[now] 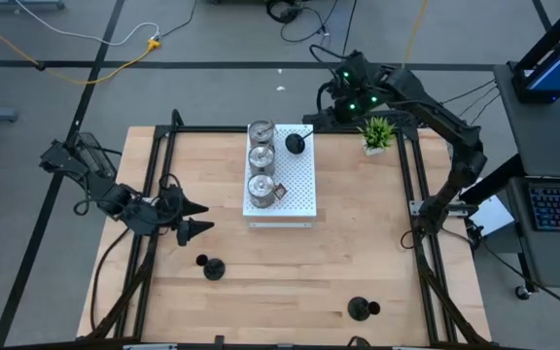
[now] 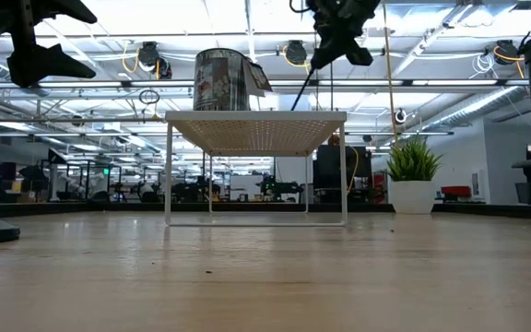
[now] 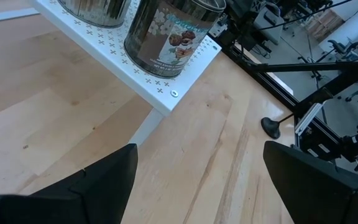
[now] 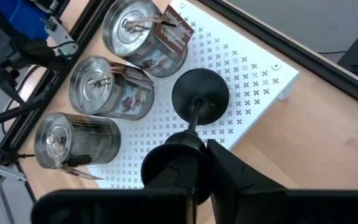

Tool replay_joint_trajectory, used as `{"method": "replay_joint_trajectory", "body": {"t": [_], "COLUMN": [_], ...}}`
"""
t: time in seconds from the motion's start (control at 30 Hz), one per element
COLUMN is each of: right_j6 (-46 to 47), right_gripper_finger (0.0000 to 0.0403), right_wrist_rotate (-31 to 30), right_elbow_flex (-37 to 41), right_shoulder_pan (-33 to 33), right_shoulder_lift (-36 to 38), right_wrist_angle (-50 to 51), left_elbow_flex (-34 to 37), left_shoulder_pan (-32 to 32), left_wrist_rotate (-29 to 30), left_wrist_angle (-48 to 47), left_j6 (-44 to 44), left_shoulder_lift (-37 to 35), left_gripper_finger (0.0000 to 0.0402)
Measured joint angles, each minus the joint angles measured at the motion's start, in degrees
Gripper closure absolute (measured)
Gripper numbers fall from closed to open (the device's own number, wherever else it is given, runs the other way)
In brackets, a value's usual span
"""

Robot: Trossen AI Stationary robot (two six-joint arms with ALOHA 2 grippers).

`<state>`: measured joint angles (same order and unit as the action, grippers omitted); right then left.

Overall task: Pick & Place candle stick holders
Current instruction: Put the top black candle holder on the shelf

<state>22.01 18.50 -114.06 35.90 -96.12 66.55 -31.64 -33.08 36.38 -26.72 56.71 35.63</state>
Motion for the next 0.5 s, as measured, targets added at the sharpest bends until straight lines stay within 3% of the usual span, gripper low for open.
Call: {"method": "replay_joint_trajectory", "body": {"t": [0.5], "right_j6": [-0.21], "right_gripper_finger": [0.0394], "right_wrist_rotate": [-0.51], "right_elbow_flex": [0.0], "right_shoulder_pan": [-0.02], "right_shoulder_lift": [-0.26], "right_wrist_angle": [-0.07], "left_elbow_flex": [0.0], "left_shoulder_pan": [0.0], "left_wrist_rotate": [0.0], "left_wrist_angle": [-0.02], "left_j6": [0.01], "left_shoulder_lift": [0.01], "left_gripper_finger": [0.005]}}
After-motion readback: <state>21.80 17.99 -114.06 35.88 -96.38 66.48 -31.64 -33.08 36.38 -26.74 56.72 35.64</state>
